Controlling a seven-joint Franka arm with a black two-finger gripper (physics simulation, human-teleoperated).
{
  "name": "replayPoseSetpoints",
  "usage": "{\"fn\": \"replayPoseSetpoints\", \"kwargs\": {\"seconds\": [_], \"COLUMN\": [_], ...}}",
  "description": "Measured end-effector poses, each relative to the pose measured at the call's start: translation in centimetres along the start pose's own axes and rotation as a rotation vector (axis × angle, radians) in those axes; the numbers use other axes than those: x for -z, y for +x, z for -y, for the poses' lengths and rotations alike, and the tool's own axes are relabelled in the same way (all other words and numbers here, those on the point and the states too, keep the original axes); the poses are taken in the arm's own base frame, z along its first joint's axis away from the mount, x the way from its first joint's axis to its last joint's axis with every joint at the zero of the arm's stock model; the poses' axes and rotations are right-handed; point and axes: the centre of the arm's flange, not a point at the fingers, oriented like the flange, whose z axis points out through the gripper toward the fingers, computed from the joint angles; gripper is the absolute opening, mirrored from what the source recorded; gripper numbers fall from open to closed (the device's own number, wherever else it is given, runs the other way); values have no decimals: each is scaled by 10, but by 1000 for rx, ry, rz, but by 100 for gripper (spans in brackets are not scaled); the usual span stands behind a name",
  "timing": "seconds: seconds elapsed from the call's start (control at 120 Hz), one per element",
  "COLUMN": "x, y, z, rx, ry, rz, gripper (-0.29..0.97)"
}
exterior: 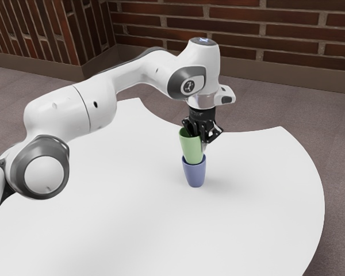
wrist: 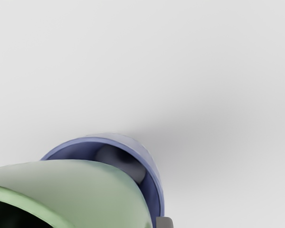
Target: Place the left cup onto the right cup
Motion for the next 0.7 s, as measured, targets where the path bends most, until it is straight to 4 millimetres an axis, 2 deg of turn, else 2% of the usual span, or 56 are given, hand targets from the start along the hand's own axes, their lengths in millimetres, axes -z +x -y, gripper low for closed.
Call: {"fn": "replayPoseSetpoints", "kwargs": {"seconds": [0.3, 0.367, 0.567, 0.7], "x": [-4, -5, -7, -7], "y": [1, 1, 1, 1], "z": [1, 1, 1, 1], "rx": [3, 3, 3, 2], "ry": [1, 0, -3, -5], "rz": [1, 2, 6, 6], "gripper": [-10, -6, 32, 49]}}
